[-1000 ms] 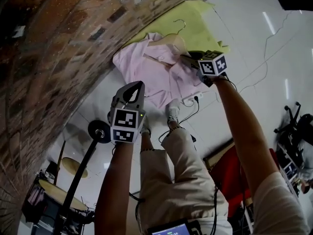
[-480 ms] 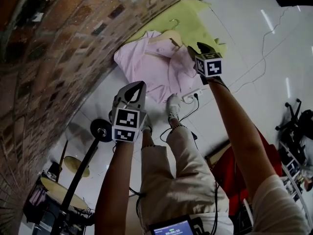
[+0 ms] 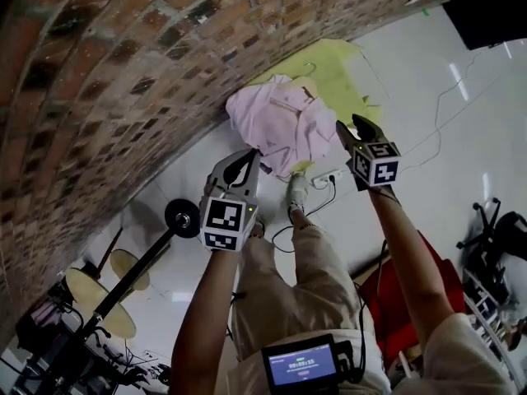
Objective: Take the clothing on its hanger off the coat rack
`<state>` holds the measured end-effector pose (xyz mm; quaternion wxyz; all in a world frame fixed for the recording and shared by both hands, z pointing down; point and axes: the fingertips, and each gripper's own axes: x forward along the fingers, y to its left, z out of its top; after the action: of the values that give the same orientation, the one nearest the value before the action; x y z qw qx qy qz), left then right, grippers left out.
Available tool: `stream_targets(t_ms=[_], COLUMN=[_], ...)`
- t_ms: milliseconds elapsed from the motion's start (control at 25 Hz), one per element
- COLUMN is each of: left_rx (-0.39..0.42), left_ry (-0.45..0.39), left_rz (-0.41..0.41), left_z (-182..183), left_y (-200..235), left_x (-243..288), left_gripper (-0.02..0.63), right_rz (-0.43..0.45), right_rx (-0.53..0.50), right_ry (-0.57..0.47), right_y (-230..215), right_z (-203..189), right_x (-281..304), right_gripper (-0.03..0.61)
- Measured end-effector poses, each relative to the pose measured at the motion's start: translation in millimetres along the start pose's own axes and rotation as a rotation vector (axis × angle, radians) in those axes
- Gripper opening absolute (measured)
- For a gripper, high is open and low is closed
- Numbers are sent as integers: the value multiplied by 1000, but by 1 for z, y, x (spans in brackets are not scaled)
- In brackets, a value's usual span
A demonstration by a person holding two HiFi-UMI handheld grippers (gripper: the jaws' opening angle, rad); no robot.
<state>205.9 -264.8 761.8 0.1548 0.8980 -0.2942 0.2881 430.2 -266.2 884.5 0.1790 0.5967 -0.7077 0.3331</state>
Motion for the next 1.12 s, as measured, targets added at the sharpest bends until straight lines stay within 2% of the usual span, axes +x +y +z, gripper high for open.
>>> stream_targets(t_ms=[240, 520, 760, 880, 1120], left_rx=[-69, -90, -148, -158, -190], left_ry=[-97, -210, -333, -394, -518], left_rz=[83, 172, 285, 340, 505], left_z=[44, 59, 54, 43, 6], left_y=[-10, -7, -2, -14, -16], left_x=[-153, -321, -468, -545, -684], left_gripper=[12, 12, 12, 12, 12], right_rz=[86, 170, 270, 325, 455], right_rx=[-78, -191, -289, -317, -434], right_ry=[-90, -191, -238, -251, -311], right_y=[115, 250, 373, 435, 567], right_z=[77, 152, 175, 174, 184], right_x=[-117, -216, -289, -342, -420], right_gripper=[178, 183, 183, 183, 181])
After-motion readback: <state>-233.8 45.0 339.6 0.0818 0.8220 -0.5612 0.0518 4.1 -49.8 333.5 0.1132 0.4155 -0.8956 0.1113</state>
